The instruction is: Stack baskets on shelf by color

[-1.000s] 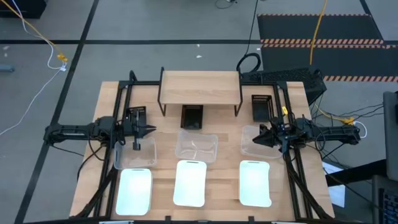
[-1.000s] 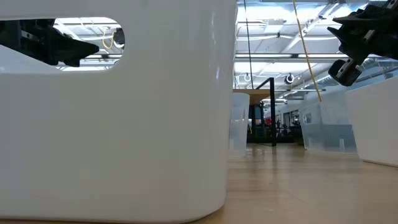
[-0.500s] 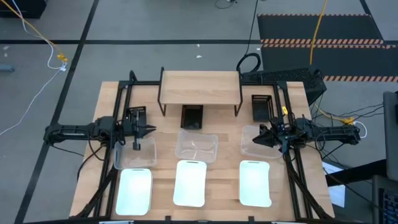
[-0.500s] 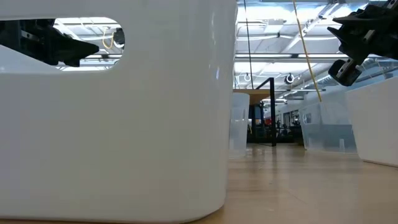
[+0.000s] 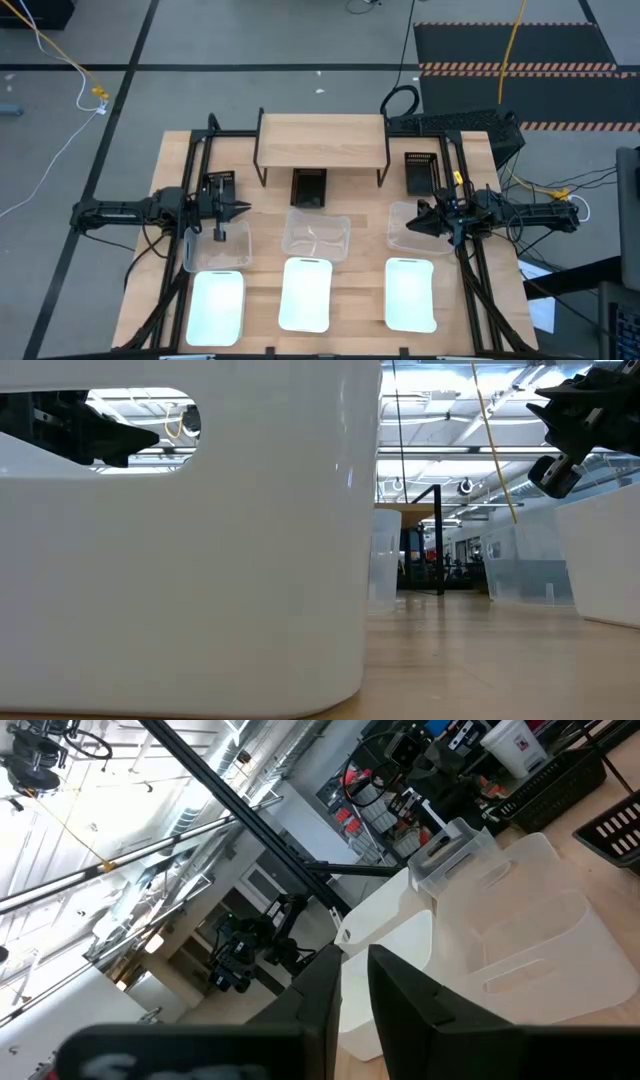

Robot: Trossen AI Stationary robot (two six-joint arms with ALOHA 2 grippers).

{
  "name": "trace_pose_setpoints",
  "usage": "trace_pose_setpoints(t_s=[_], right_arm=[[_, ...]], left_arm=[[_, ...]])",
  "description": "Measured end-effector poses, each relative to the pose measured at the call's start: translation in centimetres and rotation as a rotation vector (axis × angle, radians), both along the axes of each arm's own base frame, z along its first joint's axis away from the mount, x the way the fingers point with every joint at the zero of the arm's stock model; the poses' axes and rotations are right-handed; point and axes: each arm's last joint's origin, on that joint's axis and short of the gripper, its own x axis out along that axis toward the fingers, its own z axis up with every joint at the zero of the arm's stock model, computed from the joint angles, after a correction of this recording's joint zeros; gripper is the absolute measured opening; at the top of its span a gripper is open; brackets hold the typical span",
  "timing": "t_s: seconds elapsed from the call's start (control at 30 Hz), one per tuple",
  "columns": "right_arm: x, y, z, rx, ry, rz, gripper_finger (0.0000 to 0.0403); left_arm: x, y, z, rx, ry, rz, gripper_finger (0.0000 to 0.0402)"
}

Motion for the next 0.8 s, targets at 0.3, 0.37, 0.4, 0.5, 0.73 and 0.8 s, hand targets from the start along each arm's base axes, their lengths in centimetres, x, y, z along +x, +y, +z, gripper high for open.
trace_pose_setpoints(t_s=[0.3, 0.37, 0.4, 0.5, 0.73, 0.8], right_arm=[[0.0, 0.0, 0.0, 0.0, 0.0, 0.0, 0.0047], [0.0, 0.0, 0.0, 0.0, 0.0, 0.0, 0.0047], [0.0, 0.0, 0.0, 0.0, 0.0, 0.0, 0.0047], [0.0, 0.0, 0.0, 0.0, 0.0, 0.0, 0.0047], [0.02, -0.08, 0.01, 0.0, -0.002, -0.03, 0.0047], [0.02, -0.08, 0.01, 0.003, -0.001, -0.028, 0.0047]], left_arm=[[0.0, 0.0, 0.0, 0.0, 0.0, 0.001, 0.004], [0.0, 0.0, 0.01, 0.0, 0.0, 0.001, 0.004], [0.0, 0.0, 0.0, 0.0, 0.0, 0.0, 0.004], [0.0, 0.0, 0.01, 0.0, 0.0, 0.0, 0.004], [0.0, 0.0, 0.02, 0.011, -0.001, 0.001, 0.004], [-0.01, 0.11, 0.01, 0.112, 0.007, 0.031, 0.004]])
